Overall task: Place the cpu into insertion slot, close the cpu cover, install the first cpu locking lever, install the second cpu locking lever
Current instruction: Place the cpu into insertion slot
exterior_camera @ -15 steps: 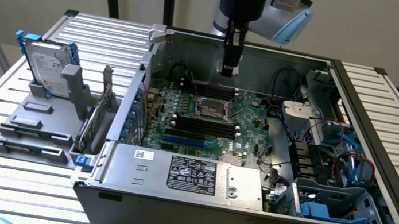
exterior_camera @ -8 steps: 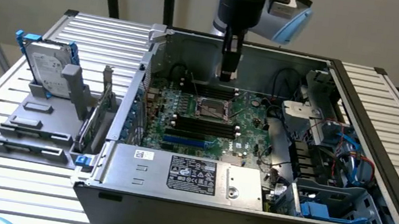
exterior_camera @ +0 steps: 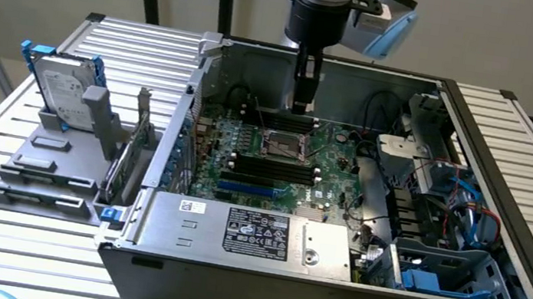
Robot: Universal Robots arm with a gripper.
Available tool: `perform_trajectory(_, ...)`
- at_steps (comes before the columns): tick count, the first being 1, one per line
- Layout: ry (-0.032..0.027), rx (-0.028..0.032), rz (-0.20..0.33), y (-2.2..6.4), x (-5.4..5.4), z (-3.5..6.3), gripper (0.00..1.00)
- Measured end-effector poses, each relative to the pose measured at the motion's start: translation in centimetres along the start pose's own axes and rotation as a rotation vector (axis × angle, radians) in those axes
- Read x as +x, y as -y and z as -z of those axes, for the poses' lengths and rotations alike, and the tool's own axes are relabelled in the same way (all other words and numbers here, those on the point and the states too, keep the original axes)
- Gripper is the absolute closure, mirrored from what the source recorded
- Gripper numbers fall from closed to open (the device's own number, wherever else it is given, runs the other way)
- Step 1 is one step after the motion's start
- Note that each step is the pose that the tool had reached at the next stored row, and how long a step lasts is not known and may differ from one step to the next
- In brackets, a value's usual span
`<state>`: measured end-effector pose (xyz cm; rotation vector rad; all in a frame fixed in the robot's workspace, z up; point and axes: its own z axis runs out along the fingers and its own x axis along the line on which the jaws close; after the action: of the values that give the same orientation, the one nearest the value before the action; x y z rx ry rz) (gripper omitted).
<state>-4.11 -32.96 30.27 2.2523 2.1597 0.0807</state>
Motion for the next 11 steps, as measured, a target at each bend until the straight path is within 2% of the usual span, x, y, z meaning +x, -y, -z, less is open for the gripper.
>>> perform_trajectory(11, -0.0006, 0.0003, 0.011, 0.34, -0.5, -1.97, 0.45)
